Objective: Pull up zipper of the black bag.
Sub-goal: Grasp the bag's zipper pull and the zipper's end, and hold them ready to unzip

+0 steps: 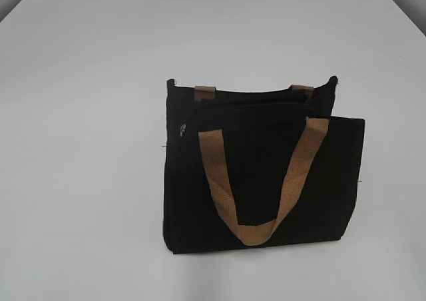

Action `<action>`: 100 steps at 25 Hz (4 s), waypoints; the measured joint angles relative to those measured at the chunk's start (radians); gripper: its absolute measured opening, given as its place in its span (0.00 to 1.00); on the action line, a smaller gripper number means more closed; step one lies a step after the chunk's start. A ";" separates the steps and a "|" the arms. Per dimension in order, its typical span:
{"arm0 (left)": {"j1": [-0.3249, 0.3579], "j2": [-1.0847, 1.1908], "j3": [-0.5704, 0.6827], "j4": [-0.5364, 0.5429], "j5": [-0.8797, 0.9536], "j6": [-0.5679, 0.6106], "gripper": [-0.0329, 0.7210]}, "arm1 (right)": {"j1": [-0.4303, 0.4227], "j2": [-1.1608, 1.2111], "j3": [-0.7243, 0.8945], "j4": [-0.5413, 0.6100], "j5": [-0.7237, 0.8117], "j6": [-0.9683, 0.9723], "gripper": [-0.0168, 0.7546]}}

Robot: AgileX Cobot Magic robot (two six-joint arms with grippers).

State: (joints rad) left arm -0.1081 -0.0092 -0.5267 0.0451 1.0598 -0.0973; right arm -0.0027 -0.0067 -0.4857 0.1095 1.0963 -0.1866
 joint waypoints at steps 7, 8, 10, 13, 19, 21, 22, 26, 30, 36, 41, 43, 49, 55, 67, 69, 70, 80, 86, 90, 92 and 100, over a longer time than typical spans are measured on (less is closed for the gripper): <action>0.000 0.087 -0.025 -0.060 -0.148 0.003 0.36 | 0.000 0.000 0.000 0.000 0.000 0.000 0.54; 0.000 0.118 -0.028 -0.091 -0.209 0.018 0.37 | 0.000 0.000 0.000 0.000 0.000 0.000 0.54; 0.000 0.192 -0.031 -0.158 -0.320 0.065 0.40 | 0.000 0.000 0.000 0.000 0.000 0.001 0.54; 0.000 0.341 -0.031 -0.277 -0.464 0.135 0.48 | 0.000 0.005 0.000 0.001 0.000 0.001 0.54; 0.000 0.667 -0.031 -0.570 -0.688 0.431 0.52 | 0.000 0.140 -0.015 0.038 -0.055 0.000 0.54; -0.001 0.751 -0.031 -0.639 -0.754 0.511 0.52 | 0.000 0.201 -0.016 0.078 -0.121 -0.001 0.54; -0.007 0.797 -0.031 -0.664 -0.781 0.539 0.52 | 0.000 0.224 -0.016 0.103 -0.161 -0.006 0.54; -0.058 0.947 -0.031 -0.695 -0.849 0.575 0.52 | 0.041 0.343 -0.017 0.222 -0.310 -0.086 0.54; -0.162 1.057 -0.031 -0.698 -0.919 0.580 0.52 | 0.112 0.530 -0.057 0.276 -0.376 -0.191 0.54; -0.344 1.211 -0.023 -0.672 -1.090 0.580 0.52 | 0.193 0.873 -0.198 0.288 -0.423 -0.265 0.54; -0.456 1.314 -0.007 -0.653 -1.166 0.580 0.52 | 0.222 1.078 -0.321 0.289 -0.425 -0.310 0.54; -0.489 1.359 -0.005 -0.652 -1.198 0.580 0.52 | 0.224 1.134 -0.367 0.289 -0.425 -0.331 0.54; -0.558 1.489 -0.004 -0.614 -1.361 0.498 0.52 | 0.225 1.238 -0.447 0.290 -0.431 -0.357 0.54; -0.570 1.575 -0.004 -0.514 -1.501 0.249 0.52 | 0.225 1.270 -0.454 0.290 -0.435 -0.360 0.54; -0.497 1.642 0.048 -0.283 -1.778 -0.036 0.52 | 0.225 1.270 -0.454 0.299 -0.432 -0.361 0.54; -0.498 1.642 0.129 -0.244 -1.873 -0.060 0.52 | 0.225 1.270 -0.454 0.300 -0.430 -0.361 0.54; -0.498 1.642 0.175 -0.203 -1.937 -0.069 0.52 | 0.225 1.270 -0.454 0.300 -0.428 -0.361 0.54; -0.503 1.642 0.300 0.056 -2.130 -0.078 0.52 | 0.225 1.270 -0.454 0.301 -0.427 -0.361 0.54; -0.503 1.705 0.281 0.171 -2.131 -0.056 0.54 | 0.225 1.270 -0.454 0.301 -0.427 -0.361 0.54; -0.503 1.776 0.239 0.184 -2.134 -0.051 0.60 | 0.225 1.270 -0.454 0.301 -0.426 -0.361 0.54; -0.503 1.801 0.222 0.184 -2.142 -0.051 0.61 | 0.225 1.270 -0.454 0.301 -0.419 -0.361 0.54; -0.503 1.906 0.126 0.183 -2.149 -0.051 0.62 | 0.225 1.270 -0.454 0.301 -0.400 -0.361 0.54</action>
State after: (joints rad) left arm -0.6114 1.8972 -0.4010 0.2278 -1.0892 -0.1482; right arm 0.2226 1.2634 -0.9395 0.4108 0.6964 -0.5481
